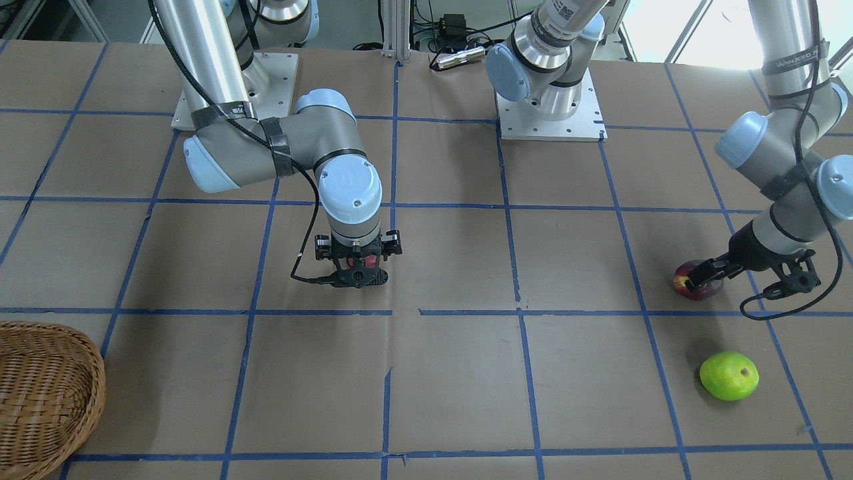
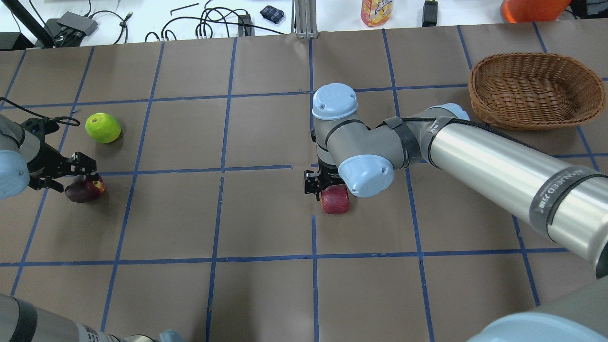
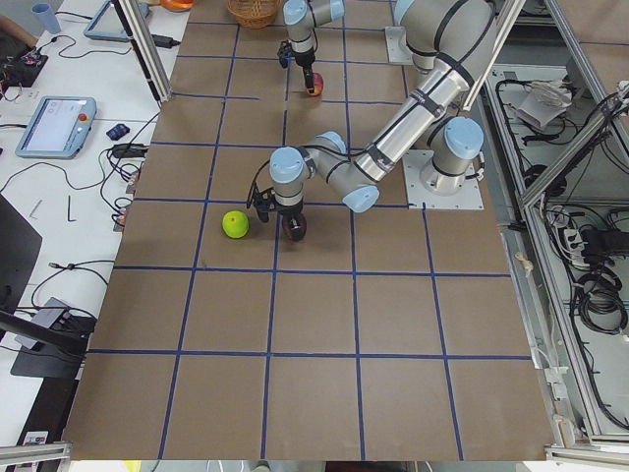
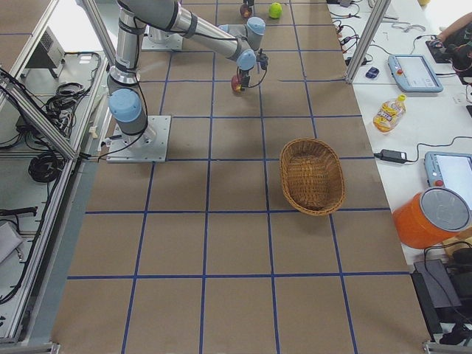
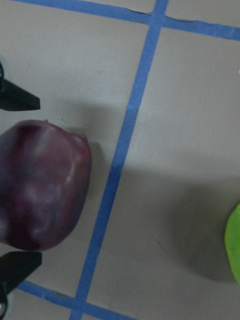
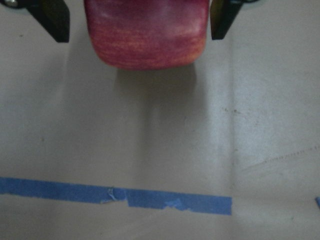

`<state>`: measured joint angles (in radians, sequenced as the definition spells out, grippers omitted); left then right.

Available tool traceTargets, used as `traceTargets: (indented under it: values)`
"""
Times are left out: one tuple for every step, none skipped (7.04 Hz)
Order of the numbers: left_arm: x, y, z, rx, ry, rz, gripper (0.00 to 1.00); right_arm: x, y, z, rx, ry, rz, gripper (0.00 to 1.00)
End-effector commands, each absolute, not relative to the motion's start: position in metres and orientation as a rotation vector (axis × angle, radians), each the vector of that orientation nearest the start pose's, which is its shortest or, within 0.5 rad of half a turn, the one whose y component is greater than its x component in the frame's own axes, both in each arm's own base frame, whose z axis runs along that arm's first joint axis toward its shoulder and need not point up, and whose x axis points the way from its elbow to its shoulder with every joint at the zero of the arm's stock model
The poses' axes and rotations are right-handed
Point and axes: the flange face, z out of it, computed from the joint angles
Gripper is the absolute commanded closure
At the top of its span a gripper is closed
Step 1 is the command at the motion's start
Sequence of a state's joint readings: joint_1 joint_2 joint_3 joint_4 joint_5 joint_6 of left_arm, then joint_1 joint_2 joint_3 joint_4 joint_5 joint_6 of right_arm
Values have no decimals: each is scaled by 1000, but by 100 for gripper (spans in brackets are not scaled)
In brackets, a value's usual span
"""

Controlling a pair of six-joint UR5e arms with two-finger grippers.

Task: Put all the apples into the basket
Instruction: 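Carry red apple into basket with right gripper while left carries dark apple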

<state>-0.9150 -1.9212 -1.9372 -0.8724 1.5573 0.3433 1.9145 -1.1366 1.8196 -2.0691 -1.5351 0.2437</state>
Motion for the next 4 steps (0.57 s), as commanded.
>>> traceTargets:
  values:
    - [223,-509,199,-504,3131,21,0,319,-479,187,-169,3133,293,89]
    - [222,-509,198,-505,3135,29,0,318,-480,193,-170,3134,282,92]
    - [218,-506,192,-492,3183,27,2,312,-489,201,-152,3132,249,92]
    - [217,-505,188,-461,3189,23,50,297,-517,250,-110,3135,88,91]
